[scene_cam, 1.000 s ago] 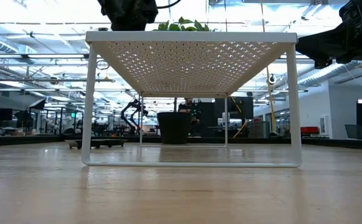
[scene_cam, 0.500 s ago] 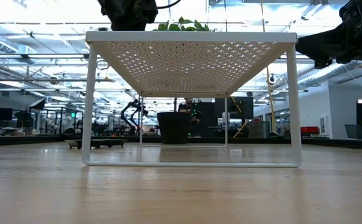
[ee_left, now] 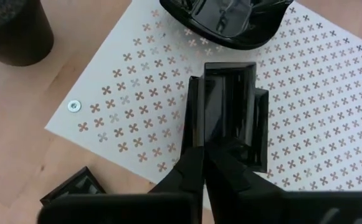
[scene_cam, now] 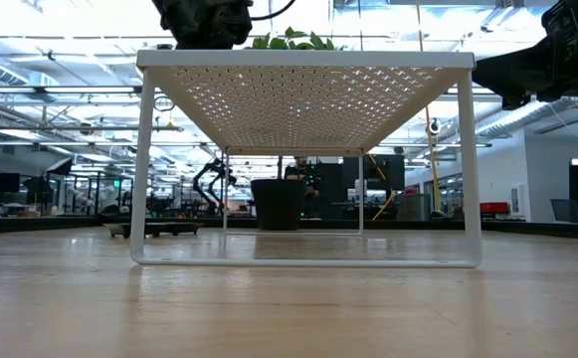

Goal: Pick & Place Mini shaped plates
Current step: Stack the black square plate on top of the the black square plate on the shelf

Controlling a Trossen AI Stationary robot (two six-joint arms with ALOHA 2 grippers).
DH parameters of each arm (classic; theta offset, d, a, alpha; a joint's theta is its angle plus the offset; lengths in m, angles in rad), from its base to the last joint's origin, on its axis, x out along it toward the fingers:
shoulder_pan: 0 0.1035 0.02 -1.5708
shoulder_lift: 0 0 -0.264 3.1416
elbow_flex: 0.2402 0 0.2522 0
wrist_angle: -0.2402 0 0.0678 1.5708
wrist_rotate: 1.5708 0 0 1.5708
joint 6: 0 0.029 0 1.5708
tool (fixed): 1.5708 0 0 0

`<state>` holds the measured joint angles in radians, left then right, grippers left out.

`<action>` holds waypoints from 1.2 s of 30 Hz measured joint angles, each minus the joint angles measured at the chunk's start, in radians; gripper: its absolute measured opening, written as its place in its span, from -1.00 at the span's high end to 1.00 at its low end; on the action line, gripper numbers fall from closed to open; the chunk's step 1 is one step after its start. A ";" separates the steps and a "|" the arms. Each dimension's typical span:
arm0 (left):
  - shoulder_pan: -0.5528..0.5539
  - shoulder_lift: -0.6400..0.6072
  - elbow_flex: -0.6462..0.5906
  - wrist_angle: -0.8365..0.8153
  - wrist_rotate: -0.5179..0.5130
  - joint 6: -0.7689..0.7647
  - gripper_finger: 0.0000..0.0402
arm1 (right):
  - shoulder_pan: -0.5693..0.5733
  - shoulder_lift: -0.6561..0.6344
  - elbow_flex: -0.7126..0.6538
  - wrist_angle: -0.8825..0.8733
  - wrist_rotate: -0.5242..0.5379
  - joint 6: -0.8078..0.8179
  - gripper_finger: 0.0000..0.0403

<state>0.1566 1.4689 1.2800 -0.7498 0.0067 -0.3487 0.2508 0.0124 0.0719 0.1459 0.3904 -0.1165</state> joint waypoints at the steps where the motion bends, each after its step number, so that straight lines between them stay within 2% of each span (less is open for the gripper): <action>1: 0.000 0.000 0.000 0.000 0.000 0.000 0.89 | 0.000 0.000 0.000 0.000 0.000 0.000 0.49; 13: 0.000 -0.006 0.000 0.011 -0.024 0.062 0.57 | 0.000 0.000 0.000 0.000 0.000 0.000 0.49; 19: 0.000 -0.006 0.000 0.047 -0.164 0.084 0.50 | 0.000 0.000 0.000 0.000 0.000 0.000 0.49; 21: -0.001 -0.006 0.000 0.063 -0.182 0.103 0.49 | 0.000 0.000 0.000 0.000 0.000 0.000 0.49; 24: -0.015 -0.005 0.000 0.076 -0.132 0.163 0.51 | 0.000 0.000 0.000 0.000 0.000 0.000 0.49; 27: -0.031 -0.005 0.000 0.102 -0.132 0.171 0.53 | 0.000 0.000 0.000 0.000 0.000 0.000 0.49; 36: -0.033 0.077 0.000 0.116 -0.313 0.172 0.54 | 0.000 0.000 0.000 0.000 0.000 0.000 0.49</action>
<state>0.1238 1.5459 1.2800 -0.6338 -0.3065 -0.1771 0.2508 0.0124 0.0719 0.1456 0.3904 -0.1169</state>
